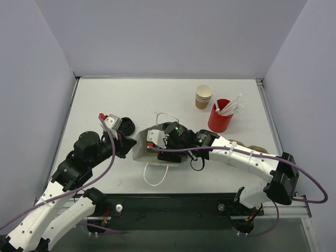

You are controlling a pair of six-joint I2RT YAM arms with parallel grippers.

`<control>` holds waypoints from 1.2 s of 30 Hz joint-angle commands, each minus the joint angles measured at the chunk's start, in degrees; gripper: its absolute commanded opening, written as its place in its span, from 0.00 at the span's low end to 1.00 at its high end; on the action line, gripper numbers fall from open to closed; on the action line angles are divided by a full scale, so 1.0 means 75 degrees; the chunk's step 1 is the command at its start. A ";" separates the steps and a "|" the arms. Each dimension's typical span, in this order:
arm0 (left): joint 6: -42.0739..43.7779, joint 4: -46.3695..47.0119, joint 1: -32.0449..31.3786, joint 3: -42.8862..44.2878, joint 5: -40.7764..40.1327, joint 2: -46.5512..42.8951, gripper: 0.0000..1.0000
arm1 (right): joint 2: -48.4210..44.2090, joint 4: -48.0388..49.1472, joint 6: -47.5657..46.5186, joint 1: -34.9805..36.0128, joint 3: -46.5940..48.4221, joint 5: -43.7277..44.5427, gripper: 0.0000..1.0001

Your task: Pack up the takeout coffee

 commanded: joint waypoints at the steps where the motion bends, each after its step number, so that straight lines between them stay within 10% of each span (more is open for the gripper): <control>1: 0.0179 -0.0437 0.0031 0.0432 -0.0233 0.0167 0.00 | -0.0328 -0.0146 0.0172 -0.0036 0.0403 -0.0052 0.84; 28: -0.0079 -0.0625 0.0031 0.1756 -0.0538 0.1433 0.00 | -0.0820 0.0124 0.1332 -0.0247 0.0872 -0.0639 0.71; 36: 0.0073 -0.0507 0.0031 0.2201 -0.0807 0.1807 0.21 | -0.0855 0.0147 0.1918 -0.0528 0.1574 -0.0510 0.70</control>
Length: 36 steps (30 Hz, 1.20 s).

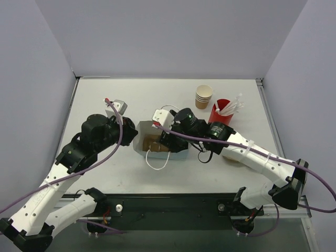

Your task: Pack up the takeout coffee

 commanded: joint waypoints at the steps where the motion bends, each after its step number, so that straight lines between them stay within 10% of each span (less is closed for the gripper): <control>1: 0.0067 0.0376 0.0031 0.0578 -0.0257 0.0199 0.23 | -0.0272 0.0272 0.0491 -0.0178 0.0683 0.0228 0.70; 11: 0.0419 0.0669 0.0031 0.1281 -0.0678 0.0563 0.39 | -0.0120 0.0226 0.0807 -0.0565 0.1573 0.0626 0.70; 24: 0.0759 0.0411 0.0031 0.1284 -0.0995 -0.0091 0.95 | 0.0055 -0.0628 0.2295 -0.1197 0.2979 0.4375 0.68; 36: 0.0266 -0.0385 0.0031 -0.1143 -0.1640 -0.2797 0.97 | 0.1389 -0.2599 0.2918 -0.4513 0.3519 0.2819 0.63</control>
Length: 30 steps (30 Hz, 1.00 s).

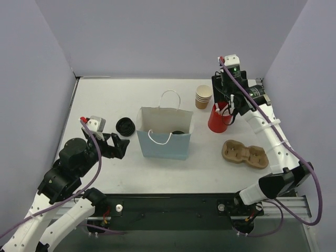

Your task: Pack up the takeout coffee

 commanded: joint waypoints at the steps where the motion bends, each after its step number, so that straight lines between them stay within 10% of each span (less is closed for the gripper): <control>1: -0.0025 -0.0164 0.0042 -0.0589 -0.0288 -0.0862 0.97 | 0.0867 -0.0466 -0.0102 -0.0484 0.0477 -0.0798 0.63; 15: -0.0037 -0.0152 0.0031 -0.1189 -0.0077 -0.1731 0.97 | 0.2929 0.0906 -0.1087 -0.0942 0.0841 -0.1656 0.58; 30: 0.0468 -0.0551 0.0031 -0.0263 -0.0463 -0.1250 0.97 | 0.2955 0.0965 -0.1356 -0.1176 0.0970 -0.1644 0.09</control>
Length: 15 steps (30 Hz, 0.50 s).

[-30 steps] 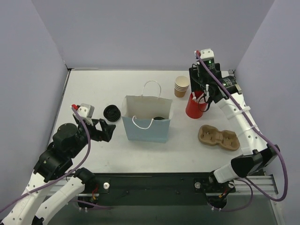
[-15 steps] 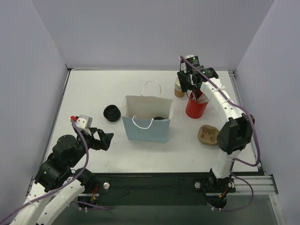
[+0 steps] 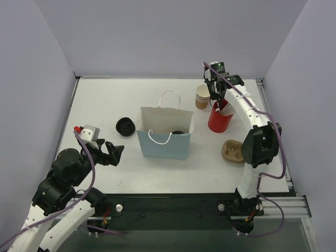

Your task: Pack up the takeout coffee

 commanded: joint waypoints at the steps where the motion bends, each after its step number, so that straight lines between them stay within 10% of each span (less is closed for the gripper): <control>1: 0.0188 -0.0026 0.0031 0.0378 -0.0265 0.0123 0.97 | -0.0557 0.0076 -0.0243 0.0001 0.0335 0.0294 0.07; 15: 0.0633 0.0477 0.0031 0.0952 -0.0640 0.0661 0.97 | -0.2619 -0.1142 -0.0572 0.0714 0.1526 0.0998 0.05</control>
